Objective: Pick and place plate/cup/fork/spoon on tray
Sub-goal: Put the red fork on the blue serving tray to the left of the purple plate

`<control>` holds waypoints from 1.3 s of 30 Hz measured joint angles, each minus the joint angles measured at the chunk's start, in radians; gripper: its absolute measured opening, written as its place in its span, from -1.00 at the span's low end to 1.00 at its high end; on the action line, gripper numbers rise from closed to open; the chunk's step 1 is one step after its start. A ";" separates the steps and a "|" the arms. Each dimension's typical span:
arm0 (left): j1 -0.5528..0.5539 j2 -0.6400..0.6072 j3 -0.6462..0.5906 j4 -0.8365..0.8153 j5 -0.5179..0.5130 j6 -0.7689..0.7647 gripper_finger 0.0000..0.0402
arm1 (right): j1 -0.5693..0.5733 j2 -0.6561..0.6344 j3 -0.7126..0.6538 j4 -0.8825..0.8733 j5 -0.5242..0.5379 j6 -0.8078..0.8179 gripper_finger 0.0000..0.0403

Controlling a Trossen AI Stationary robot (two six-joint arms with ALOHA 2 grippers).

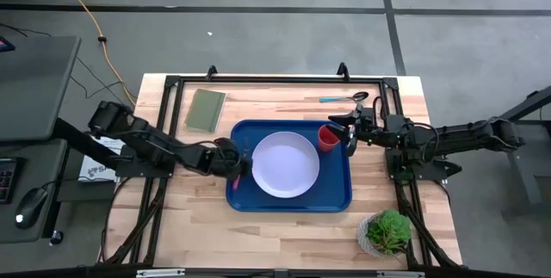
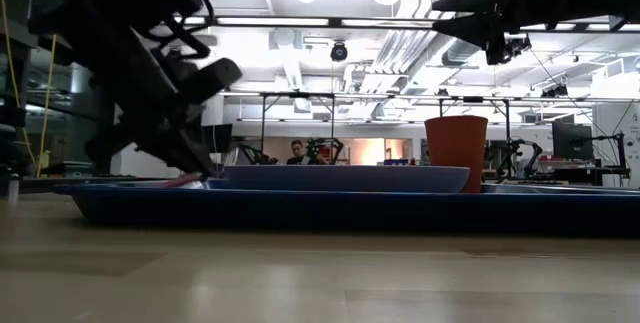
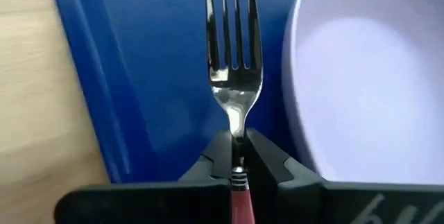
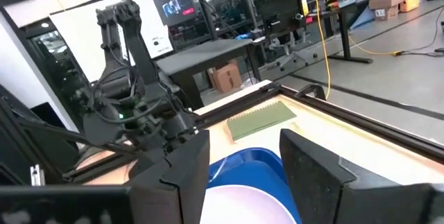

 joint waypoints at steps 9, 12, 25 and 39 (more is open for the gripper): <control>0.026 0.083 0.001 0.048 -0.015 0.019 -1.00 | 0.000 0.000 0.000 -0.009 0.000 0.000 -0.17; 0.026 0.091 0.002 0.049 -0.039 0.011 -1.00 | 0.000 0.000 0.000 -0.009 0.000 0.000 -0.17; 0.027 0.093 0.000 0.044 -0.064 0.014 -0.85 | 0.000 0.000 0.000 -0.009 0.000 0.000 -0.17; 0.088 0.089 0.000 0.049 -0.035 0.093 -0.56 | 0.000 0.000 0.000 -0.008 0.000 0.000 -0.17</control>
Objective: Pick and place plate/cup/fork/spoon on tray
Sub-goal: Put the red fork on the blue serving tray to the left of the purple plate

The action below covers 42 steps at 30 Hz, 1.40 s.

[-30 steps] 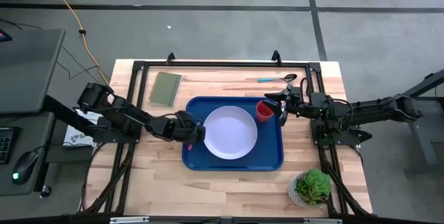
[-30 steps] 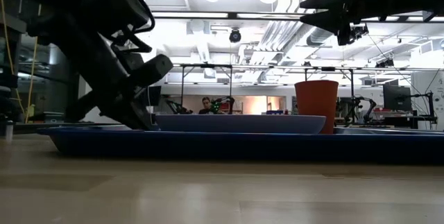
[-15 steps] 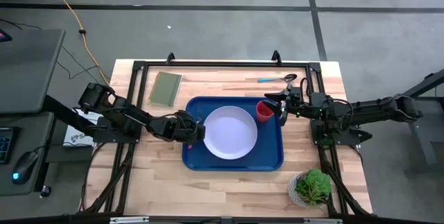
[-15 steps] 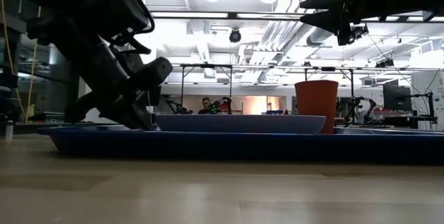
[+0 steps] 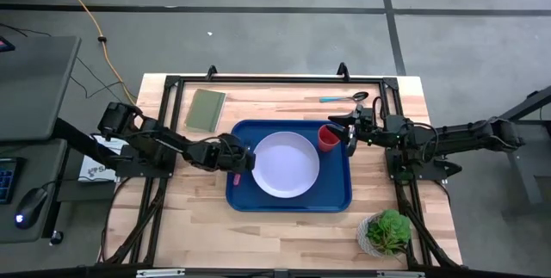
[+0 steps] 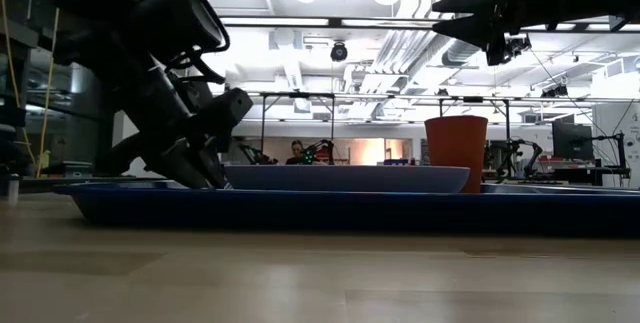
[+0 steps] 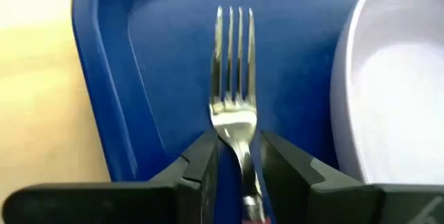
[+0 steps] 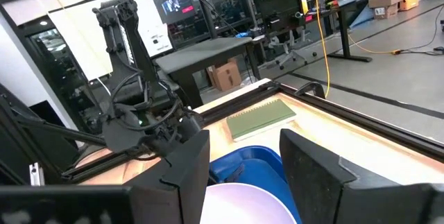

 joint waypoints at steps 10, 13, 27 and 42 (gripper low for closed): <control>0.113 -0.093 0.000 -0.009 0.121 0.280 -0.55 | 0.000 0.000 0.000 0.000 0.000 0.000 -0.17; 0.143 -0.154 0.000 -0.031 0.178 0.386 -0.57 | 0.000 0.000 0.000 -0.001 0.000 0.000 -0.17; 0.098 -0.222 0.089 -0.365 0.488 0.883 -0.99 | 0.000 0.000 0.000 0.001 0.000 0.003 -0.17; -0.035 0.037 0.287 -0.534 0.391 1.071 -1.00 | 0.000 0.000 0.000 -0.006 0.000 0.003 -0.17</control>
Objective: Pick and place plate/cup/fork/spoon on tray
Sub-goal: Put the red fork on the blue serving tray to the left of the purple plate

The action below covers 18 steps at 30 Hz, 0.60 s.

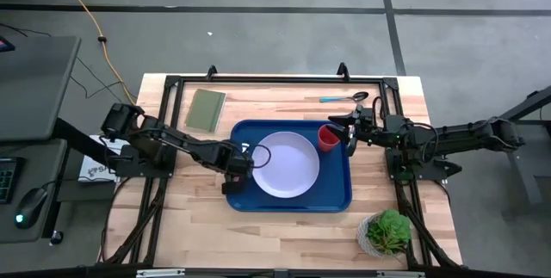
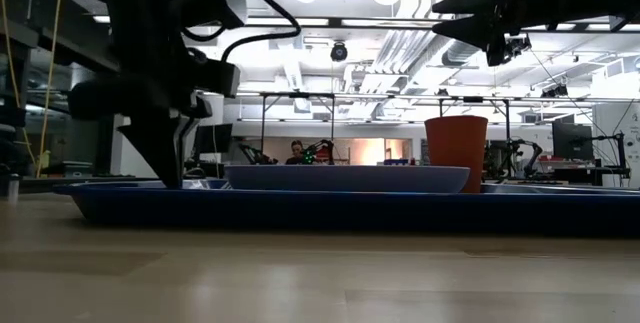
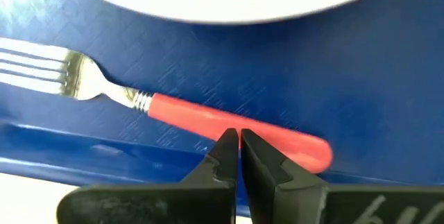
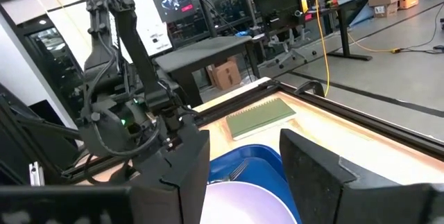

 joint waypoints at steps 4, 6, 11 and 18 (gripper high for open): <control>-0.004 -0.003 0.012 0.001 0.018 0.000 -1.00 | 0.000 0.000 0.000 0.000 0.000 -0.001 -0.17; -0.004 -0.003 0.015 0.005 0.037 0.000 -1.00 | 0.000 0.000 0.000 -0.001 0.000 -0.001 -0.17; -0.004 -0.003 0.015 -0.050 -0.063 -0.016 -1.00 | 0.000 0.000 0.000 -0.001 0.000 -0.002 -0.17; -0.011 -0.003 0.015 -0.092 0.005 0.009 -1.00 | 0.000 0.000 0.000 -0.001 0.000 -0.001 -0.17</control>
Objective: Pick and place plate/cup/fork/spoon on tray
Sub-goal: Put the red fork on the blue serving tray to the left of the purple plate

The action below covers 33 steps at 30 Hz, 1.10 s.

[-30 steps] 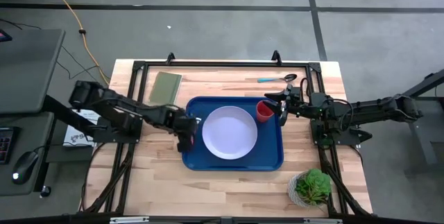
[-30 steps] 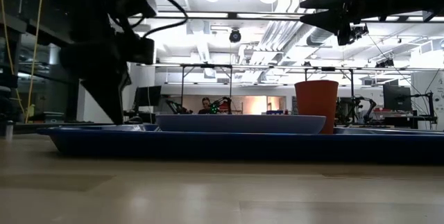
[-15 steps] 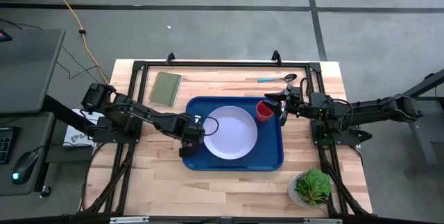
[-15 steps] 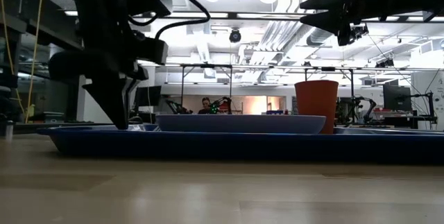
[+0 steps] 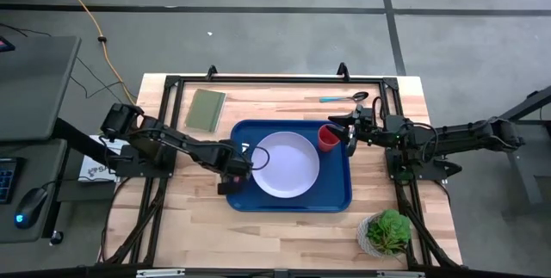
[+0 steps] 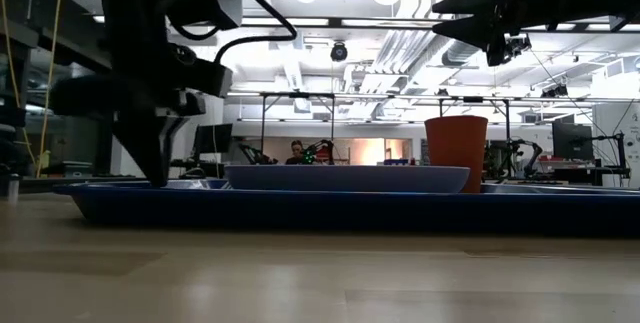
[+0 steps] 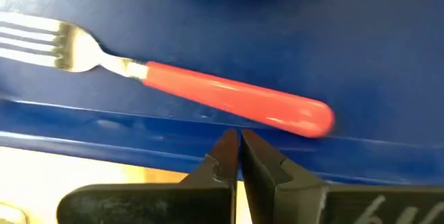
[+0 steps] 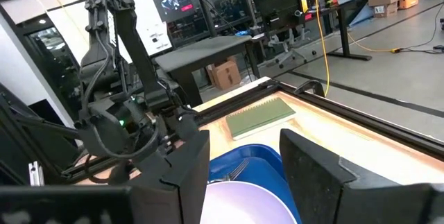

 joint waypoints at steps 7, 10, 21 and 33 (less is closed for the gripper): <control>-0.044 0.000 0.000 0.013 0.032 0.042 -1.00 | 0.000 0.000 0.000 0.000 0.000 0.000 -0.17; -0.056 0.000 0.000 0.035 0.036 0.048 -1.00 | 0.000 0.000 0.000 0.000 0.000 0.001 -0.17; -0.059 0.000 0.000 0.067 0.041 0.061 -1.00 | 0.000 0.000 0.000 0.000 0.000 0.000 -0.17; -0.059 0.000 -0.001 0.079 0.079 0.060 -1.00 | 0.000 0.000 0.000 -0.001 0.000 -0.001 -0.17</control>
